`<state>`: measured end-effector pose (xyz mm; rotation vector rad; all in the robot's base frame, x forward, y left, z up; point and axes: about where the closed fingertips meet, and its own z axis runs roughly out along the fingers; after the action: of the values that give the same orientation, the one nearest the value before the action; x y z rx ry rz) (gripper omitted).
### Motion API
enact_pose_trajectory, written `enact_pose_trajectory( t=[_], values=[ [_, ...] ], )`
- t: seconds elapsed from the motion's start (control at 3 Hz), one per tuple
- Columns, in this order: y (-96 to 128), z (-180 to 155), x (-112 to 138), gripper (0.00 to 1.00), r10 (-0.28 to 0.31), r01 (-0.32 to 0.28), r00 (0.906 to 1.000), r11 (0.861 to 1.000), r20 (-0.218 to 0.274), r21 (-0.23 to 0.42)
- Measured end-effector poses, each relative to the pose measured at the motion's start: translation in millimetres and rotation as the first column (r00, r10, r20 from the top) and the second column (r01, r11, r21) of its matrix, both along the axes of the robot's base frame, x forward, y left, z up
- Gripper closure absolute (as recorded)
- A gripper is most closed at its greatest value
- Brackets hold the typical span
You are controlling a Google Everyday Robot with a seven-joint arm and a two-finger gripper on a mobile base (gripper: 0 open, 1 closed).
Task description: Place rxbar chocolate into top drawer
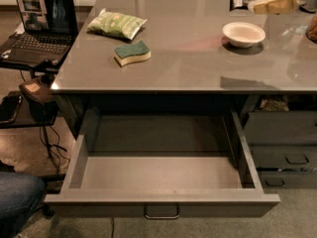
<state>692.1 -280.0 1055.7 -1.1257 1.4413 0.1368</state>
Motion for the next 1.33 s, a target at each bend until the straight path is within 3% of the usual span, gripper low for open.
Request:
enact_pose_trajectory(
  t=[0.33, 0.67, 1.0, 1.33],
  values=[
    [6.3, -6.2, -10.3, 1.0, -0.006, 0.006, 0.9999, 1.0, -0.012, 0.015],
    [19.2, 60.7, -67.1, 1.0, -0.06, 0.049, 0.9961, 0.988, 0.065, 0.149],
    [18.5, 65.4, -82.3, 1.0, -0.101, 0.084, 0.9922, 0.976, 0.073, 0.201],
    [18.3, 63.9, -81.5, 1.0, -0.101, 0.085, 0.9923, 0.976, 0.072, 0.199]
  ],
)
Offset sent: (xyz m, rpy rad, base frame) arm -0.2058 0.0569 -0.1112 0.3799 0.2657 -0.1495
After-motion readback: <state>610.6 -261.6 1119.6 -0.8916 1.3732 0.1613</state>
